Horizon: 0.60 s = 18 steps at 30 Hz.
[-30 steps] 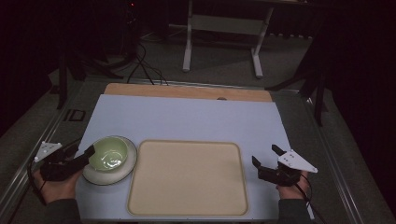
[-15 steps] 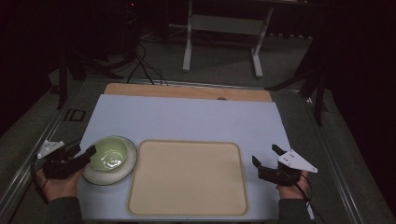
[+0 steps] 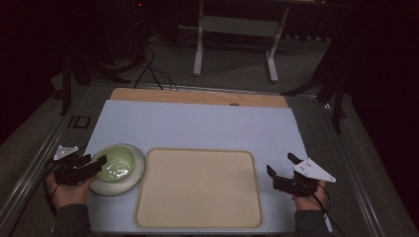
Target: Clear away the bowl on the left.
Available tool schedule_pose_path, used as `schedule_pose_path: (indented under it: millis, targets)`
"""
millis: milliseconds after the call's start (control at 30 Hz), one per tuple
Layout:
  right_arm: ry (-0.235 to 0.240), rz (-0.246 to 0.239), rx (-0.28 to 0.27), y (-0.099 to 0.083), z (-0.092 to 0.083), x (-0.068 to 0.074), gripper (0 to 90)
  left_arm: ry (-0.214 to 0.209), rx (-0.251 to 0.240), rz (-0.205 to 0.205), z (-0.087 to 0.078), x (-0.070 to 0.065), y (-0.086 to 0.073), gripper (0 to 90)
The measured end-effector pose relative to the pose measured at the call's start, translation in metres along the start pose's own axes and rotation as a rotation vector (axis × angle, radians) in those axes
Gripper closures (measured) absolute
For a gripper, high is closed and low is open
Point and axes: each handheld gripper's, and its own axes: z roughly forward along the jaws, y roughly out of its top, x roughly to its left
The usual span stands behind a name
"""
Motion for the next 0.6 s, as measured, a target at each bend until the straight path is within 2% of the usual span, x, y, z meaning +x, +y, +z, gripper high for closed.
schedule_pose_path:
  millis: [300,600]
  targets:
    - [-0.004,0.001,-0.004,0.000,-0.001,0.000,13.9,0.025,0.055,-0.001,0.007,0.000,0.000,50.4]
    - [-0.003,0.002,-0.007,0.000,-0.001,0.000,13.9,0.027,0.094,0.003,0.013,0.000,0.000,58.8]
